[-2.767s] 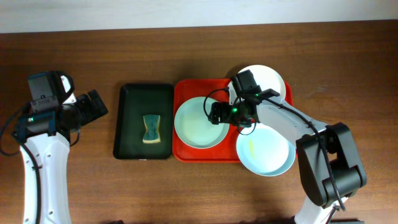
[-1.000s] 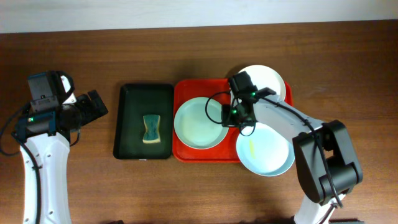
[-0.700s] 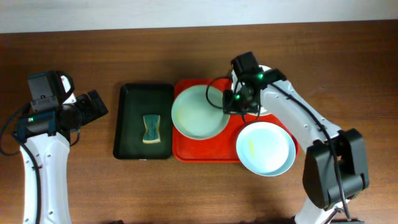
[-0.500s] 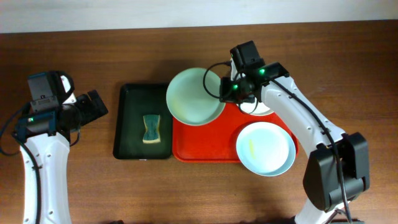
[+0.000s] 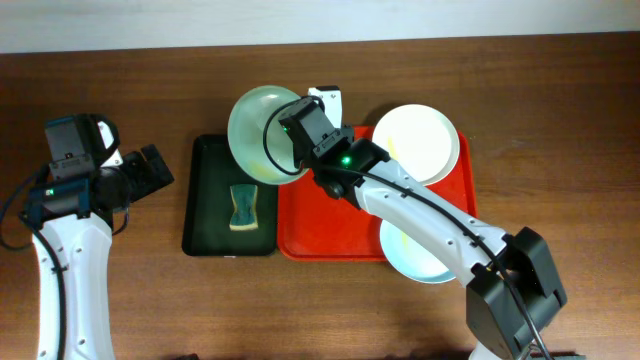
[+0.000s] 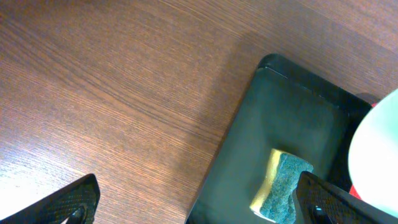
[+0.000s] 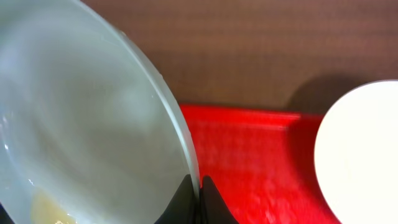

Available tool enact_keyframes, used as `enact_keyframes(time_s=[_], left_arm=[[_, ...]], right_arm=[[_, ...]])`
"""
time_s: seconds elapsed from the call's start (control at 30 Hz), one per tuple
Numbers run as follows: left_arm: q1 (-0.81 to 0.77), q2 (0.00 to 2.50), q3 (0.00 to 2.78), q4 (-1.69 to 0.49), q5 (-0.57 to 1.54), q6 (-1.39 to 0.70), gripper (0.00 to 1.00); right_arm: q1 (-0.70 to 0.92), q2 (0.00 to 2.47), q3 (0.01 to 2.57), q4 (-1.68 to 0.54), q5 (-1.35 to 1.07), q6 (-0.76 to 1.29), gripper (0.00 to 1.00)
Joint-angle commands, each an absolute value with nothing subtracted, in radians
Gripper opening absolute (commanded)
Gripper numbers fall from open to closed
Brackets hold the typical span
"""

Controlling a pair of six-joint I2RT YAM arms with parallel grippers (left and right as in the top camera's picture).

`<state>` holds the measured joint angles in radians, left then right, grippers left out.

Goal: Clean dirty plates on tray and stack at the side
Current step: 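Lift the pale green plate with the right gripper and tilt it upward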

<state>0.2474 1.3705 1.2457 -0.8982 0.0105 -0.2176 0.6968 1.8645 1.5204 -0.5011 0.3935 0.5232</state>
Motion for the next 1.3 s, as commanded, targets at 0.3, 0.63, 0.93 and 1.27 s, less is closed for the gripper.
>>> enact_keyframes(time_s=[0.3,0.63,0.93,1.27], left_arm=[[0.252,1.359,1.258,-0.9,0.011,-0.215,0.99],[0.252,1.359,1.258,-0.9,0.011,-0.215,0.99],[0.252,1.359,1.258,-0.899,0.011,-0.215,0.99],[0.252,1.359,1.258,-0.899,0.011,-0.215,0.99]], right_arm=[[0.744,1.915,1.539,-0.233,0.593,0.212,0.04],[0.854,1.915,1.539,0.017,0.751,-0.281,0.04],[0.937,1.915,1.539,0.239,0.873,-0.664,0.04],[0.967,1.915,1.539,0.492,0.877,-0.841,0.04]])
